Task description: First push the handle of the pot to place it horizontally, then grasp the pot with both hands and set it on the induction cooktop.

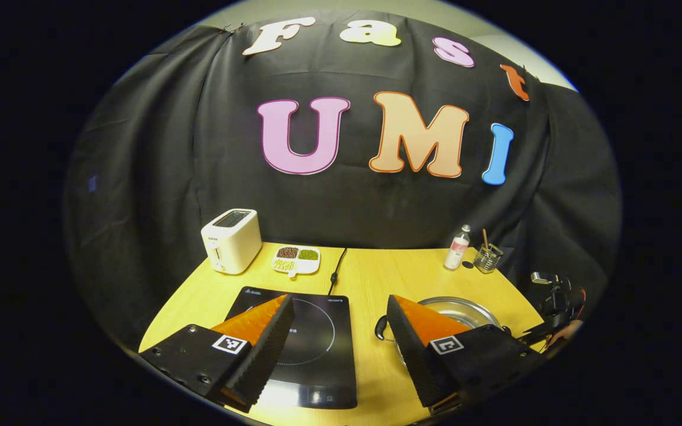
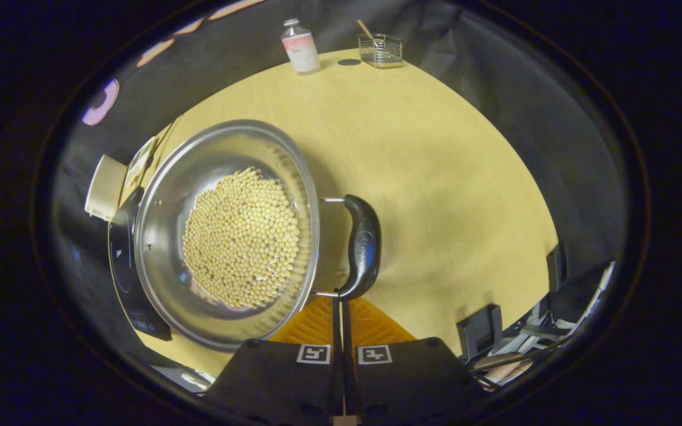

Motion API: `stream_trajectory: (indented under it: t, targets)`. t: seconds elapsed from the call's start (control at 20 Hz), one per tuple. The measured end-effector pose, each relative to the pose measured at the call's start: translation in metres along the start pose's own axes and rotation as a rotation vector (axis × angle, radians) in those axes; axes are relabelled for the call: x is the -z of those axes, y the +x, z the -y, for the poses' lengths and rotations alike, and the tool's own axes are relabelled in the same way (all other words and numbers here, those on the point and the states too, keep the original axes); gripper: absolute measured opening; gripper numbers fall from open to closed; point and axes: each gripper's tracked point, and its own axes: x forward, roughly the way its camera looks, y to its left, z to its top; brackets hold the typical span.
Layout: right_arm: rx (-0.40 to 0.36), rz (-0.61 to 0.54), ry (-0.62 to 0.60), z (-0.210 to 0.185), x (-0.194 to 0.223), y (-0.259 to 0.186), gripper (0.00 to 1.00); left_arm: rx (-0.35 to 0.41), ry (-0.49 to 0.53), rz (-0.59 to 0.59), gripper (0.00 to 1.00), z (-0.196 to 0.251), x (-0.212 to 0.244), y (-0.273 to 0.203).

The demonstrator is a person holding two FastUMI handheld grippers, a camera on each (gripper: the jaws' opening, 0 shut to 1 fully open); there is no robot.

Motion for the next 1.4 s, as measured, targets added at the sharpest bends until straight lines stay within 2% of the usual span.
stream_trajectory:
  t: [0.1,0.15,0.25,0.3,0.35,0.45,0.5,0.65,0.7,0.8,1.0,1.1,1.15,1.2,1.25,1.3,1.4]
  targets:
    - [-0.016,0.004,-0.019,0.004,-0.012,0.0,0.0,-0.032,-0.014,-0.018,0.96,0.005,0.003,0.003]
    - [-0.026,0.005,-0.028,0.004,-0.017,0.0,0.04,-0.047,-0.019,-0.017,0.96,0.007,0.003,0.004]
    - [-0.043,0.005,-0.05,0.005,-0.024,0.001,0.04,-0.074,-0.024,-0.018,0.96,0.012,0.003,0.005]
    - [-0.052,0.004,-0.06,0.006,-0.026,0.003,0.04,-0.089,-0.025,-0.019,1.0,0.014,0.002,0.005]
    - [-0.061,0.003,-0.071,0.006,-0.027,0.006,0.04,-0.104,-0.025,-0.015,0.96,0.016,0.003,0.004]
    - [-0.082,0.004,-0.086,0.009,-0.033,0.004,0.04,-0.131,-0.028,-0.01,0.96,0.018,0.003,0.001]
    - [-0.094,0.003,-0.091,0.008,-0.036,0.004,0.0,-0.144,-0.028,-0.011,0.96,0.02,0.003,0.0]
    - [-0.118,0.007,-0.111,0.01,-0.045,0.004,0.03,-0.176,-0.035,-0.012,0.96,0.023,0.007,-0.003]
    - [-0.124,0.011,-0.117,0.011,-0.047,0.005,0.03,-0.186,-0.037,-0.012,0.93,0.024,0.008,-0.004]
    - [-0.133,0.019,-0.124,0.01,-0.051,0.005,0.03,-0.199,-0.04,-0.015,0.96,0.026,0.011,-0.007]
    - [-0.165,0.004,-0.123,0.013,-0.055,0.003,0.03,-0.207,-0.051,-0.011,0.96,0.03,0.012,-0.006]
    - [-0.176,-0.006,-0.111,0.016,-0.058,0.0,0.07,-0.209,-0.049,-0.008,0.96,0.031,0.012,-0.005]
    - [-0.183,-0.005,-0.11,0.019,-0.058,0.0,0.01,-0.213,-0.047,-0.01,0.97,0.03,0.013,-0.005]
    - [-0.178,-0.001,-0.107,0.025,-0.058,-0.001,0.16,-0.217,-0.046,-0.015,0.96,0.028,0.014,-0.004]
    - [-0.187,0.0,-0.096,0.028,-0.058,-0.001,0.26,-0.222,-0.048,-0.016,0.97,0.027,0.015,-0.005]
    - [-0.19,0.0,-0.084,0.032,-0.059,-0.004,0.24,-0.226,-0.05,-0.013,0.96,0.025,0.013,-0.005]
    - [-0.212,-0.014,-0.058,0.035,-0.059,-0.011,0.52,-0.232,-0.053,-0.015,0.96,0.023,0.014,-0.004]
